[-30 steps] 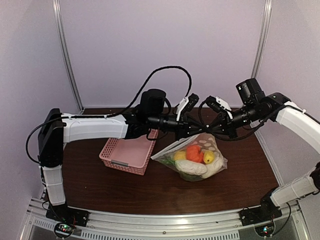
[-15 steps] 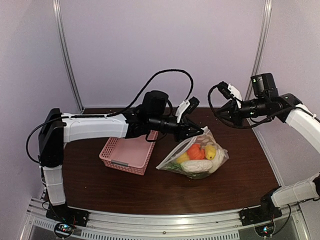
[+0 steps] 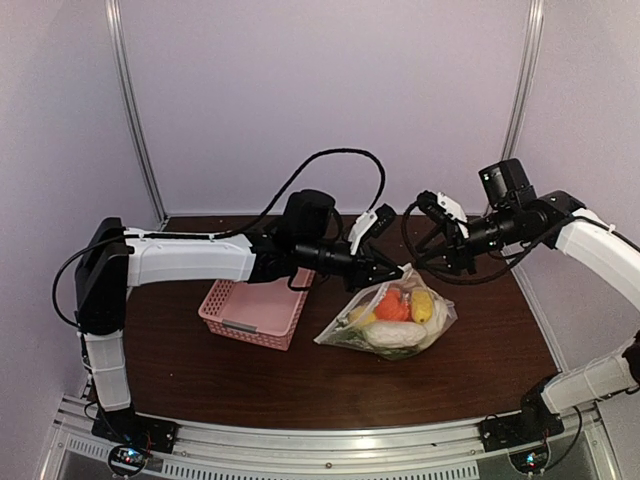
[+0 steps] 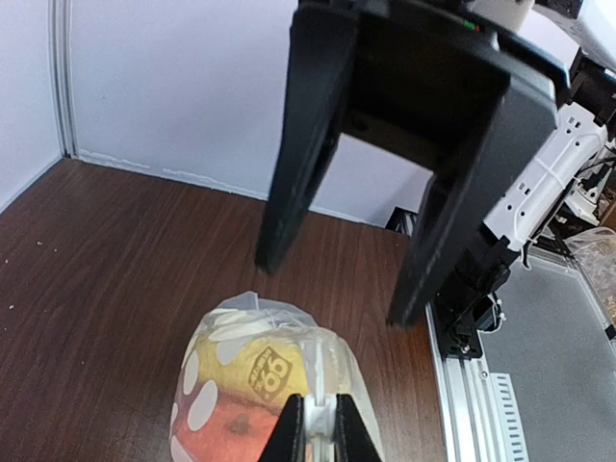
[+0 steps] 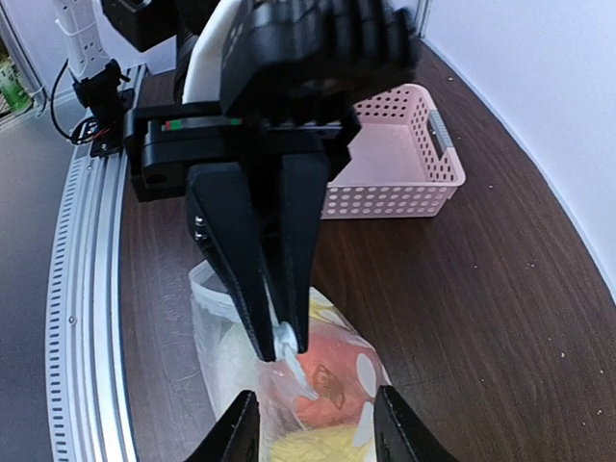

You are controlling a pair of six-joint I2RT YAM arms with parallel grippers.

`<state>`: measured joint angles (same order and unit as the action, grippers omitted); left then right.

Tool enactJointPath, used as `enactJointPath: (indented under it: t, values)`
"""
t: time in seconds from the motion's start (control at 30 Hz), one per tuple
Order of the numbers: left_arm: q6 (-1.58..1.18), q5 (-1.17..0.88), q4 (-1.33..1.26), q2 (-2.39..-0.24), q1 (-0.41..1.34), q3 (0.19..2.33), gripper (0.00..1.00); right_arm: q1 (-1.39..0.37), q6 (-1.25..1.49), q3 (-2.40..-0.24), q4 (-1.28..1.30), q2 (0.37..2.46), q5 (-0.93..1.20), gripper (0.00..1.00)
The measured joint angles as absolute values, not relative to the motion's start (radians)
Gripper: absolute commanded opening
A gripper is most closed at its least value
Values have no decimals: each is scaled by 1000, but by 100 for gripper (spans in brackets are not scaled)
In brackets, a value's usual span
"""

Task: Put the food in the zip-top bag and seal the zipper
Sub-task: Pick up the zipper food storage bag from the center of the board.

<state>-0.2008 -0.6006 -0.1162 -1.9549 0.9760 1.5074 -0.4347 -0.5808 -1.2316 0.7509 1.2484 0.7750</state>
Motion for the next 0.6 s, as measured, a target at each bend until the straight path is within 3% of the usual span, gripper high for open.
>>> enactJointPath:
  t: [0.47, 0.6]
  values:
    - [-220, -666, -234, -1954, 976, 1509, 0, -474, -620, -1252, 796, 1292, 795, 20]
    - [-220, -678, -237, -1954, 976, 1509, 0, -474, -619, -1253, 797, 1292, 801, 18]
